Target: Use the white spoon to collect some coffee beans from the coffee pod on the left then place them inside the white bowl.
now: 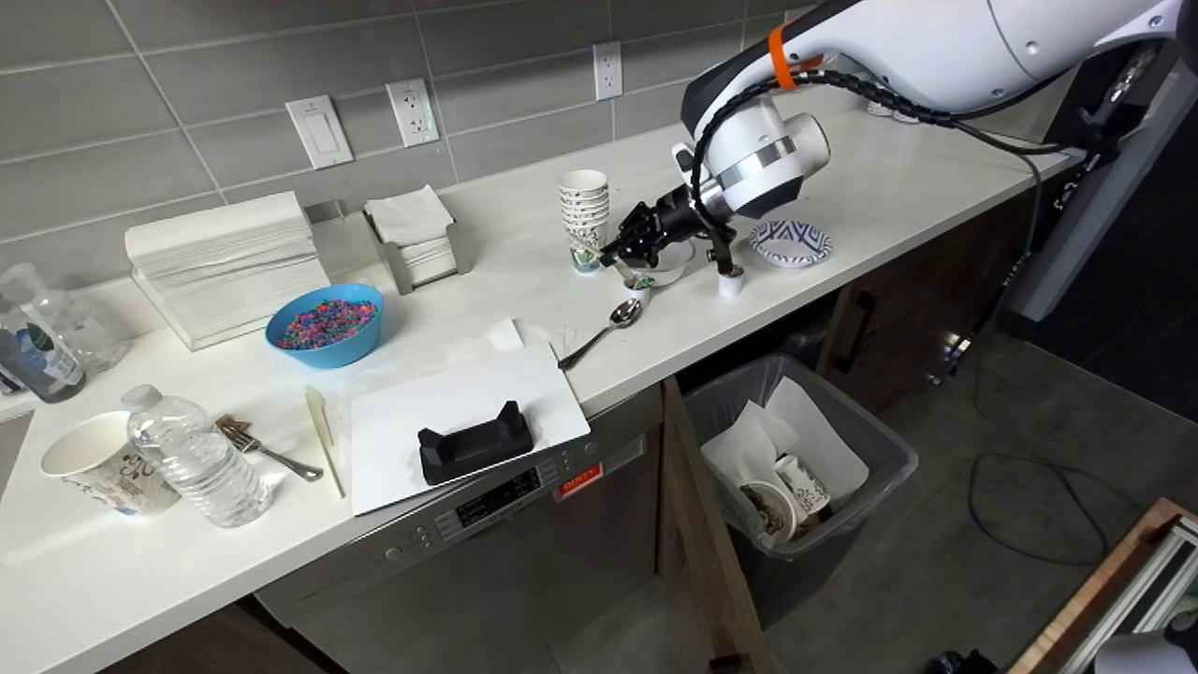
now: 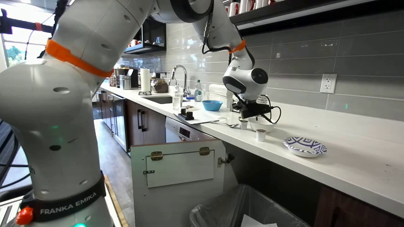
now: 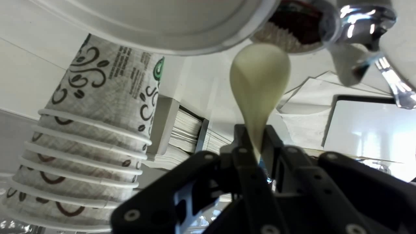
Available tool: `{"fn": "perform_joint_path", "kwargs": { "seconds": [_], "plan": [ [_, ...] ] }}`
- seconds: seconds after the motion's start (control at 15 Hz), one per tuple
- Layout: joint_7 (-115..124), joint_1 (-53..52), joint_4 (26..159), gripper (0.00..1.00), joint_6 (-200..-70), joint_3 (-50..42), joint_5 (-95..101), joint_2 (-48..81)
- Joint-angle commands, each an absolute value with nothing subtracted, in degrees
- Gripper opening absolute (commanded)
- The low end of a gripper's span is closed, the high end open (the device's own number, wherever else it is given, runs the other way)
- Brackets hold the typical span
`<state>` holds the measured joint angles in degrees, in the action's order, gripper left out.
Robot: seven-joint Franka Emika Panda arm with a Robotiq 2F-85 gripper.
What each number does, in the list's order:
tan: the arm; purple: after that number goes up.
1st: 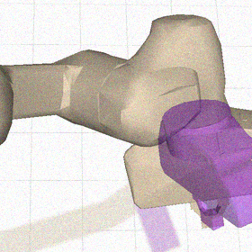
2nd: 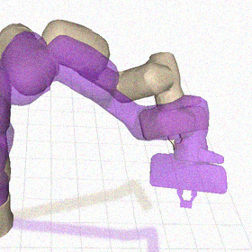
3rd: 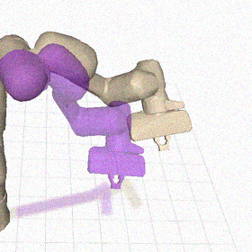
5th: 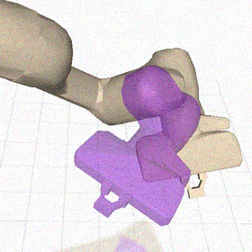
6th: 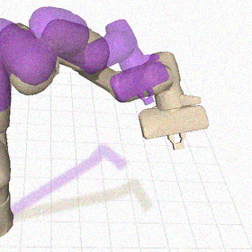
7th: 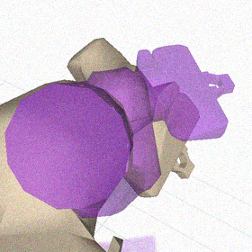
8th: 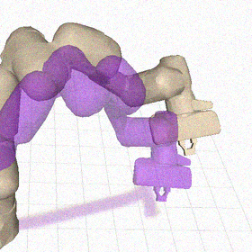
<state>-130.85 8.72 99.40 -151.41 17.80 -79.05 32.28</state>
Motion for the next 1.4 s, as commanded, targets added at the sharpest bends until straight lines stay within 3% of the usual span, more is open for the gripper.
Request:
{"fn": "perform_joint_path", "kwargs": {
  "seconds": [0.0,1.33],
  "plan": [
    [-134.0,9.6,100.2,0.04,-150.9,18.5,-81.2,32.3],
    [-137.7,11.9,99.9,0.04,-148.0,19.5,-84.8,33.7]
  ]
}}
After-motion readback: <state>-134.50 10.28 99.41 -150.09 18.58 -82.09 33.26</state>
